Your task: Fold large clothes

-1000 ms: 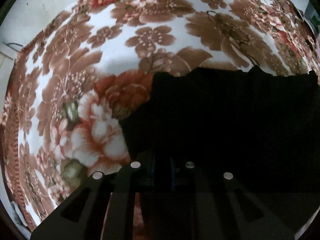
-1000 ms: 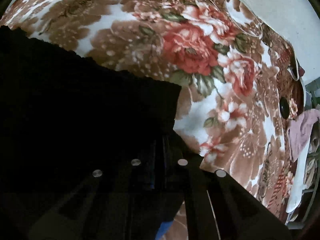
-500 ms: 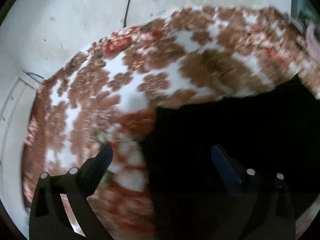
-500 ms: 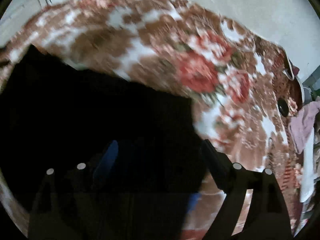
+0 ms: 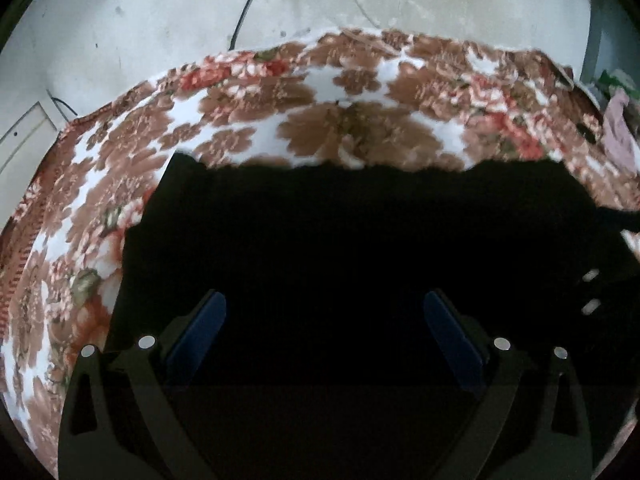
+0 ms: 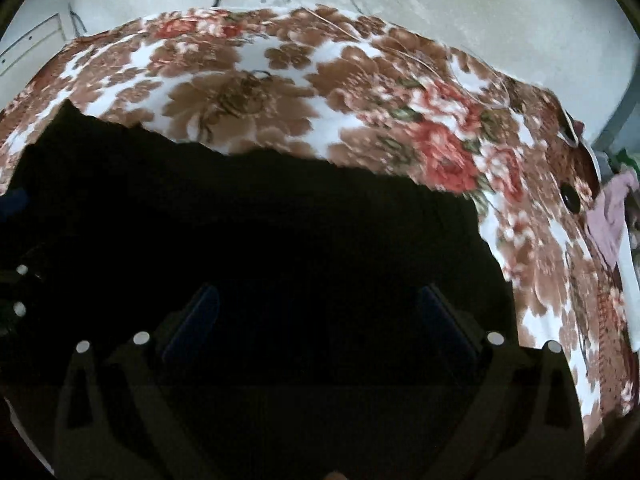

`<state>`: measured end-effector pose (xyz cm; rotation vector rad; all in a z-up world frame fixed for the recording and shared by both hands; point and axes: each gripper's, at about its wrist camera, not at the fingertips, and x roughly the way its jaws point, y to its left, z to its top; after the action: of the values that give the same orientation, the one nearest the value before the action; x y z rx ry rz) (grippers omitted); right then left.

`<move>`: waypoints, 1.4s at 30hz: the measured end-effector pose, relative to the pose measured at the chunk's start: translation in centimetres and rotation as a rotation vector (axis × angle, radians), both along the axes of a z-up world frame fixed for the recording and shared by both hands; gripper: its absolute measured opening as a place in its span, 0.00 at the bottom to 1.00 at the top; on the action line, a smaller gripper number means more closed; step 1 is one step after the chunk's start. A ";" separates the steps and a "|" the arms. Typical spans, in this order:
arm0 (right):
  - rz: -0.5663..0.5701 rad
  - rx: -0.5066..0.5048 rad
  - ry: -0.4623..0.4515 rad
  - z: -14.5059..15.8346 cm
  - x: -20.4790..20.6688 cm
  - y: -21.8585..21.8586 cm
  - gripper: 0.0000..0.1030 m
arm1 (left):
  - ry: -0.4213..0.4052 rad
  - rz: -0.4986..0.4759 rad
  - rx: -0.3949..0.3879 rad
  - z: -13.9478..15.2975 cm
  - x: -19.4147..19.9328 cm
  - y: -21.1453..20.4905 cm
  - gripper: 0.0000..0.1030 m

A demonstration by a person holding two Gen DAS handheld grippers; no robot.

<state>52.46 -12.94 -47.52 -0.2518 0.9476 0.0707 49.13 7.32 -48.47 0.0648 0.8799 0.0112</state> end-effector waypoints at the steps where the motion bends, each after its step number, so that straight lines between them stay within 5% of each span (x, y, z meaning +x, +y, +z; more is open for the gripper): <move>1: -0.007 -0.007 -0.001 -0.3 -0.2 -0.5 0.95 | 0.007 0.004 0.010 -0.4 -0.2 0.6 0.95; 9: -0.015 -0.039 -0.024 -1.3 -1.9 -4.8 0.95 | 0.018 0.048 0.105 -1.9 -2.3 6.3 0.96; 16: -0.136 0.016 0.018 -2.0 -1.9 -11.2 0.95 | 0.048 0.106 0.066 -2.7 -3.0 10.0 0.96; 22: -0.153 -0.056 -0.010 -0.6 -2.7 -13.5 0.95 | 0.060 0.145 0.060 -1.4 -3.1 11.5 0.95; 28: -0.117 0.076 -0.080 3.0 -1.1 -9.9 0.95 | -0.055 0.052 -0.066 4.0 -1.2 7.7 0.95; 34: -0.106 0.072 -0.066 2.1 4.6 -2.9 0.95 | -0.012 -0.018 -0.161 2.6 5.2 1.6 0.95; 37: -0.094 0.041 -0.004 0.3 6.1 -2.7 0.95 | 0.106 -0.031 -0.046 -0.8 7.4 0.1 0.95; 42: 0.001 -0.063 -0.052 -0.7 4.8 -3.9 0.95 | 0.101 0.022 0.014 -2.1 6.7 4.0 0.96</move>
<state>57.24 -16.80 -48.23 -0.3112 0.8993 0.0354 55.85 11.31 -50.59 0.0691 0.9820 0.0350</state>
